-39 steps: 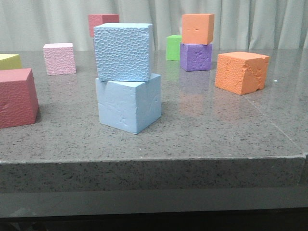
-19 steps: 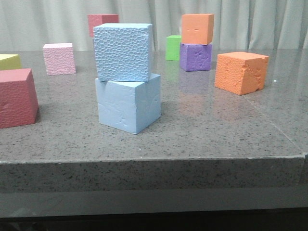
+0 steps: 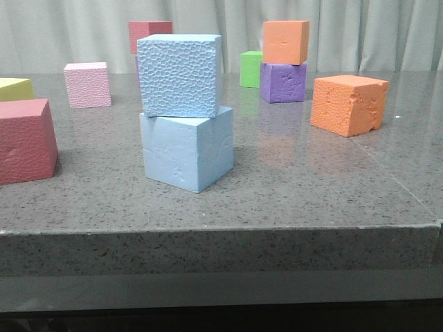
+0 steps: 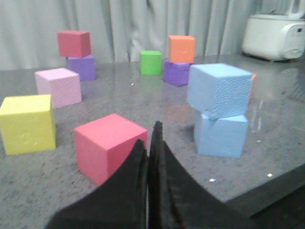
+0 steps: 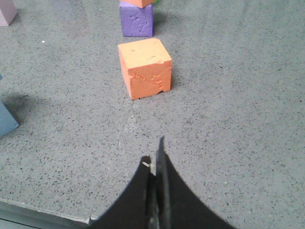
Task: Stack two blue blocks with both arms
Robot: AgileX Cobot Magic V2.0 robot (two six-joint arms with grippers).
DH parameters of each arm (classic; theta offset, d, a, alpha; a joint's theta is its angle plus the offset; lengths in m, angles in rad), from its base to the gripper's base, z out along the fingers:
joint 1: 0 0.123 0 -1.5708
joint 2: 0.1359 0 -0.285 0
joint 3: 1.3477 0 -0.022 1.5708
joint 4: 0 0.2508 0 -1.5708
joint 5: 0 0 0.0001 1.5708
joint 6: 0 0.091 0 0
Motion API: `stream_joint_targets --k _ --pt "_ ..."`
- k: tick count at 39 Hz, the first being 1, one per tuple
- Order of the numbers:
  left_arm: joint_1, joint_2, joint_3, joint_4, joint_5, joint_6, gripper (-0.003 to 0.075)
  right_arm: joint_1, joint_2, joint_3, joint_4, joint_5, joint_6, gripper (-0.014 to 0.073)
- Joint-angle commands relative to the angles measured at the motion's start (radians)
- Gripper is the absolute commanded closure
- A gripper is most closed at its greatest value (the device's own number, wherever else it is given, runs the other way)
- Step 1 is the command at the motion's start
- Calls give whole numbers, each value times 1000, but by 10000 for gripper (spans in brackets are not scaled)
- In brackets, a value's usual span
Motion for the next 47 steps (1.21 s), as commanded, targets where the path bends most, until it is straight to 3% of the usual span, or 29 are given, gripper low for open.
stream_joint_targets --k 1,13,18,47 --pt "69 -20 17 -21 -122 0 741 -3 1 -22 4 -77 -1 663" --pt "384 -20 117 -39 -146 0 741 -3 1 -22 4 -77 -1 663" --pt "462 -20 120 -43 -154 0 741 -3 1 -22 4 -77 -1 663" --pt "474 -20 120 -43 -161 0 741 -3 1 -22 4 -77 -1 663"
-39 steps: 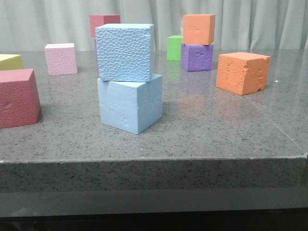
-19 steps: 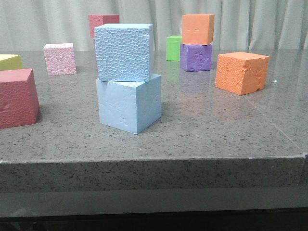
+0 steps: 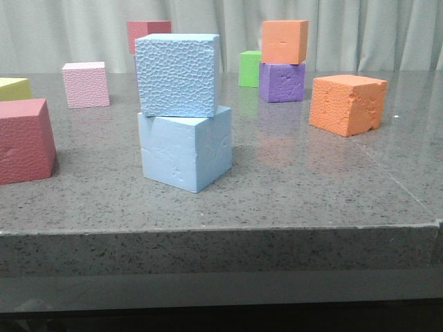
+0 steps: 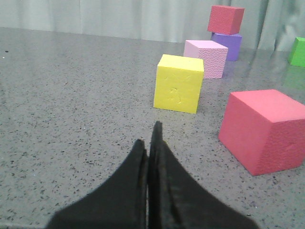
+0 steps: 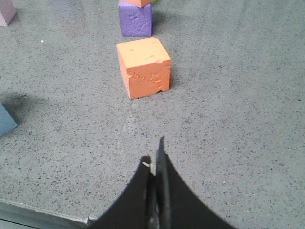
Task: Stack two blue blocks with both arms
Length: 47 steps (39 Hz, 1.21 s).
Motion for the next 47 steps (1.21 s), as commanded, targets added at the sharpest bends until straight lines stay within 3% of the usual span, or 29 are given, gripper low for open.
stream_joint_targets --k 1,24,29,38,47 --pt "0 -20 3 -9 -90 -1 741 -3 1 -22 4 -77 -1 663" --pt "0 -20 3 -9 -90 -1 741 -3 1 -22 2 -77 -3 663" --pt "0 -20 3 -9 -90 -1 741 -6 -20 1 -43 -149 -15 663" --pt "0 -20 3 -9 -90 -1 741 -88 -194 231 -64 -428 -16 663" --pt "0 -20 3 -9 -90 -1 741 -132 -415 468 -64 -435 -16 663"
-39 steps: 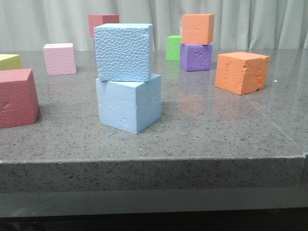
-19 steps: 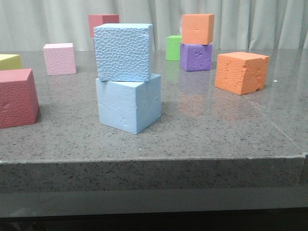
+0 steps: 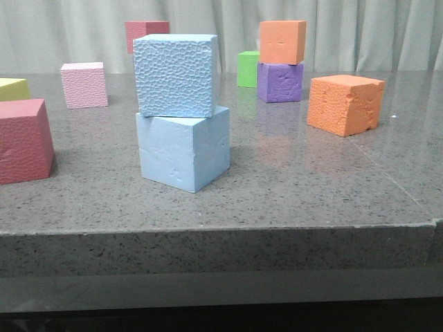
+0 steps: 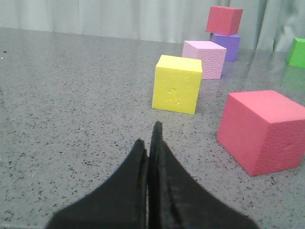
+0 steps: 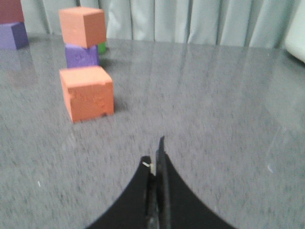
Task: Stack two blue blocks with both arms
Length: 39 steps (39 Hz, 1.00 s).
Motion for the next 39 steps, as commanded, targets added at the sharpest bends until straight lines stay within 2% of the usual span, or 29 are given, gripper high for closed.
stream_joint_targets --k 1,5,11,39 --pt "0 -20 3 -7 -88 -1 741 -11 -84 74 -13 -80 -10 663" --pt "0 -20 3 -7 -88 -1 741 -11 -161 144 -11 -73 -10 663" --pt "0 -18 3 -7 -88 -1 741 -12 -161 141 -10 -19 -9 663" --pt "0 -18 3 -7 -88 -1 741 -12 -161 140 -10 -21 -9 663"
